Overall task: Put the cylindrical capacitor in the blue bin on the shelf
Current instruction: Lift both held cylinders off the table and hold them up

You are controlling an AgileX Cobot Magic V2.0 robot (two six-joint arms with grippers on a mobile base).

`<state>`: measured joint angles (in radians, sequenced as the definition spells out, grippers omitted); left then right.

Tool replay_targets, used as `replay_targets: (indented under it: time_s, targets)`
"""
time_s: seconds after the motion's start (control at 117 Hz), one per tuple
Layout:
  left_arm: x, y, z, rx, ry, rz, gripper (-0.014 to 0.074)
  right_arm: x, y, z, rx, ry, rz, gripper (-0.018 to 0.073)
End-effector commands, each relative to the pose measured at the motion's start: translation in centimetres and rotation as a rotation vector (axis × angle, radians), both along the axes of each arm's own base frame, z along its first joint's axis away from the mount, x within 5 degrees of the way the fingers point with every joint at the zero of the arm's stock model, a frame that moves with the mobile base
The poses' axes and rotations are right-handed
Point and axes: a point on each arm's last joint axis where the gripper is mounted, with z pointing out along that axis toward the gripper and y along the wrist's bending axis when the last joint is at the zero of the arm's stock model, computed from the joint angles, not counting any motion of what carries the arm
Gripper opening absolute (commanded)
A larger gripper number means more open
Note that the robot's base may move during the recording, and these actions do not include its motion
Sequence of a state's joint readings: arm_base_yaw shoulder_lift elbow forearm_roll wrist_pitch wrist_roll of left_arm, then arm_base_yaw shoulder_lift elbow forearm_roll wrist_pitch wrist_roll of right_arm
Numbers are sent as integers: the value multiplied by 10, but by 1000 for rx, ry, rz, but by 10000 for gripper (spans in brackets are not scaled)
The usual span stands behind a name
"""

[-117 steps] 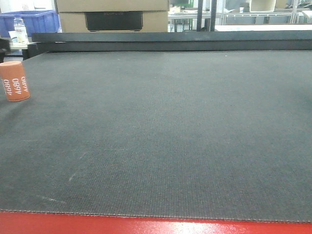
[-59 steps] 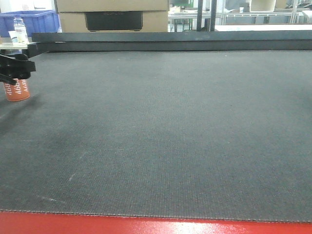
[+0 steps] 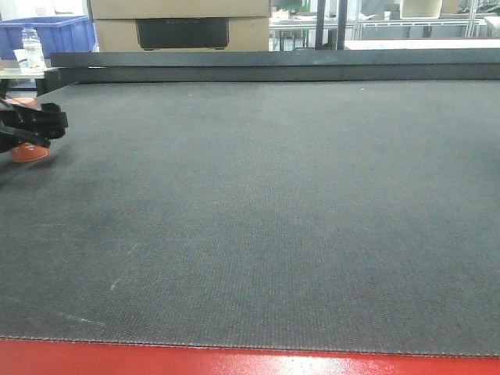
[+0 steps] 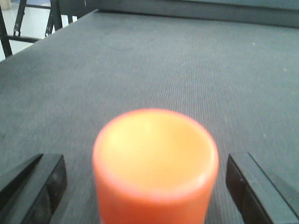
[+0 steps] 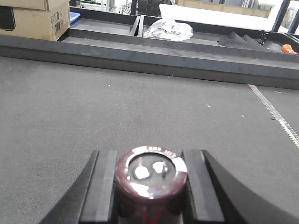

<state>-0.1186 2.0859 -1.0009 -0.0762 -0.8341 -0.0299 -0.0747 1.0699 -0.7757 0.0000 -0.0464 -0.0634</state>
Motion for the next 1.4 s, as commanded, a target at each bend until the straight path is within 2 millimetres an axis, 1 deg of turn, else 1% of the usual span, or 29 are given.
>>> replay_targets:
  time_s: [0.0,0.077,0.145,0.171,0.196,0.205,0.23,0.239,0.265,0.273,0.299,0.324,0.333,0.359,0.367,0.41,0.487,0.521,0.589,0.709,0.743,0.837,0.896,0.905,0.931,0.973,1.093,1.255,1.392]
  targets:
    - [4,-2,7,-17,-32,6,599,-2,0,5,-25,-32,4,-102]
    - [3,-1,4,-19,4,11,575,-2,0,5,-25,-32,4,-102]
    - [2,0,-1,-27,56,24,505,-2,0,5,-25,-32,4,-102]
    - [2,0,-2,-34,77,34,449,-2,0,5,-25,-32,4,-102]
    - [2,1,-3,-37,85,37,424,-2,0,5,-25,-32,4,-102]
    - [2,1,-3,-41,88,44,383,-2,0,5,-25,-32,4,-102]
    - [1,1,-4,-45,91,49,354,-2,0,5,-25,-32,4,-102]
    - [1,2,-4,-51,95,56,309,-2,0,5,-25,-32,4,-102]
    - [1,2,-4,-53,95,60,279,-2,0,5,-25,-32,4,-102]
    - [1,3,-4,-56,95,64,234,-2,0,5,-25,-32,4,-102]
    - [1,3,-4,-58,95,66,204,-2,0,5,-25,-32,4,-102]
    - [2,3,-4,-60,92,69,132,-2,0,5,-25,-32,4,-102]
    - [2,3,-4,-60,92,68,132,-2,0,5,-25,-32,4,-102]
    - [1,3,-3,-60,90,68,64,-2,0,5,-25,-32,4,-102]
    - [1,3,-3,-60,90,68,64,-2,0,5,-25,-32,4,-102]
    - [1,3,-1,-61,85,68,-20,-2,0,5,-26,-33,4,-102]
    - [1,3,7,-64,87,66,-114,-2,0,6,-26,-38,4,-102]
    - [0,3,13,-66,86,64,-111,-2,0,6,-26,-38,4,-102]
    - [-3,2,32,-74,78,58,-111,-2,0,6,-26,-40,4,-102]
    - [-14,-1,79,-44,51,2,-111,-3,0,7,-26,-44,4,-102]
    - [-19,-2,100,-19,38,-26,-111,-4,0,8,-27,-46,4,-102]
    - [-33,-2,145,14,62,-56,-111,-8,0,13,-27,-46,3,-102]
    - [-43,-2,170,29,95,-64,-111,-10,1,21,-25,-24,2,-102]
    - [-45,-2,178,30,83,-65,-111,-10,1,21,-24,-10,2,-102]
    - [-48,-1,187,33,96,-67,-111,-10,0,26,-24,-5,2,-102]
    - [-57,0,210,34,88,-68,-111,-11,1,33,-22,26,5,-102]
    - [-81,3,257,45,91,-70,-111,-14,8,58,5,62,31,-102]
    - [-120,8,298,52,123,-72,-111,-25,23,89,61,144,105,-102]
    - [-153,10,315,51,166,-80,-111,-36,34,105,116,189,169,-102]
